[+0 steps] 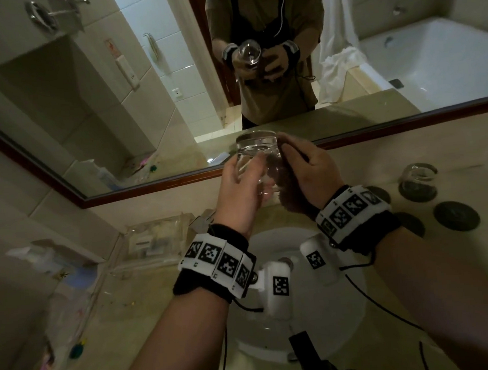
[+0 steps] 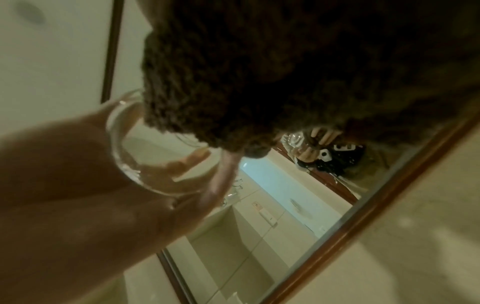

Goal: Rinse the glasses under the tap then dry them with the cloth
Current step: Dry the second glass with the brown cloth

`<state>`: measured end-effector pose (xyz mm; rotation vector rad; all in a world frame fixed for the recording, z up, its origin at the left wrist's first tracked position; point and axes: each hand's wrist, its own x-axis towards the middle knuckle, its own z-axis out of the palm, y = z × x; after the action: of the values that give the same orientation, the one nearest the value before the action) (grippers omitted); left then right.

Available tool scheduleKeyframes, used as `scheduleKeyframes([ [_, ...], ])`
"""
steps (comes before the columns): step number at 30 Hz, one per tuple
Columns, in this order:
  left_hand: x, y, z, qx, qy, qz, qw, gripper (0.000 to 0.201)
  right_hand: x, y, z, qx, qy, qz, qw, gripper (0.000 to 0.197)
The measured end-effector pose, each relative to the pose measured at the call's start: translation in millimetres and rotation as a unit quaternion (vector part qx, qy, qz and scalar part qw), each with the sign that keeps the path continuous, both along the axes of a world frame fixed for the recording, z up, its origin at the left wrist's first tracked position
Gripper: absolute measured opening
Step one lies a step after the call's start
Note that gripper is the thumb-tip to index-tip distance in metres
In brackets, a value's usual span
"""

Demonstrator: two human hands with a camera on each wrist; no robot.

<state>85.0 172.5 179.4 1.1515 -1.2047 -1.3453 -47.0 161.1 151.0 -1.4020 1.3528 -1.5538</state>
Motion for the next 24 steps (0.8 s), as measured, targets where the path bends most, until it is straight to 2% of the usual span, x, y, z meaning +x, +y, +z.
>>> scheduleKeyframes([
  [3,-3.8,-1.9,-1.3,-0.006,-0.032,0.023,0.999,0.048,-0.8,7.4,4.8,-0.074,0.086,-0.016,0.993,0.039],
  [6,-7.9,-2.8,-1.2,0.018,-0.01,0.018,1.0,0.025,2.5,10.4,5.4,-0.148,0.136,-0.029,0.979,0.031],
  [8,-11.1,-0.8,-1.3,0.03,0.009,0.004,1.0,0.022,1.2,10.3,3.4,-0.154,0.145,-0.053,0.976,0.031],
  [11,-14.8,0.2,-3.7,0.04,0.017,-0.008,0.999,0.036,-6.3,4.1,-0.2,-0.108,0.11,-0.069,0.986,0.029],
  [14,-16.4,-1.7,-5.0,0.051,0.025,-0.01,0.998,0.032,-11.8,-6.4,-4.6,-0.061,0.071,-0.061,0.994,0.028],
  [17,-16.7,-6.4,-4.0,0.048,0.029,-0.013,0.998,0.033,-10.8,-10.2,-4.5,-0.084,0.025,-0.074,0.993,0.03],
  [20,-18.2,-12.4,-1.0,0.047,0.028,-0.016,0.998,0.027,-11.0,-15.7,-3.7,-0.115,0.027,-0.079,0.99,0.03],
  [24,-23.4,-19.9,-4.5,0.056,0.014,0.015,0.998,0.032,-14.8,-23.4,-5.0,-0.086,0.044,-0.043,0.994,0.026],
])
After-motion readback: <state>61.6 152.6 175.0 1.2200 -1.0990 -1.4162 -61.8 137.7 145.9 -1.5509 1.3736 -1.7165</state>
